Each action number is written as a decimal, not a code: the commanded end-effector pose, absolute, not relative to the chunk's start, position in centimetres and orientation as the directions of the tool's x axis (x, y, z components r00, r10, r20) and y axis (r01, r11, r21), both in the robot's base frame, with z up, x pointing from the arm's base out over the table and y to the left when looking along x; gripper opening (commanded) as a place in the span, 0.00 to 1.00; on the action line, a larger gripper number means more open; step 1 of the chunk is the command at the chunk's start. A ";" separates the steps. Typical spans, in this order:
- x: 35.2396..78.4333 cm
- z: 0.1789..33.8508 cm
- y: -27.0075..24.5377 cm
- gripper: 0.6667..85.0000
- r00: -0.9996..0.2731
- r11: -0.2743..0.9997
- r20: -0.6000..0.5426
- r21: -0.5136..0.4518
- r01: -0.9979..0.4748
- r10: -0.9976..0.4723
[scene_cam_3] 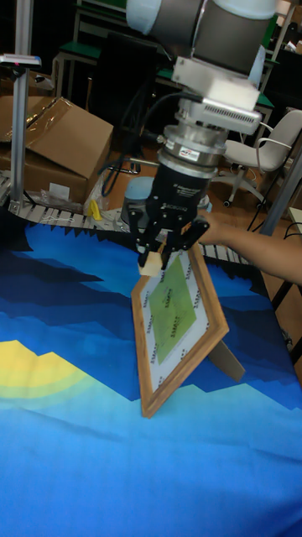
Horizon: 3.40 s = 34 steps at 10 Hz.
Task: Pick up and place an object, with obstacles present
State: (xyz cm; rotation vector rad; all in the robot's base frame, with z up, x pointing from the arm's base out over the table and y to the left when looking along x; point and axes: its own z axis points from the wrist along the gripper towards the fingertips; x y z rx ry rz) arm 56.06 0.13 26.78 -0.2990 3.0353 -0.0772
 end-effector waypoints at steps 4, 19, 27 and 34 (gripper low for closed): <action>58.7 28.6 4.3 0.01 -0.909 0.934 -0.232 0.006 -0.358 -0.347; 57.1 28.0 13.1 0.21 -0.959 0.975 -0.179 0.007 -0.222 -0.218; 57.4 26.4 12.6 0.63 -0.930 0.951 -0.209 0.001 -0.308 -0.301; 57.4 28.0 11.7 0.01 -0.970 0.990 -0.195 -0.012 -0.143 -0.143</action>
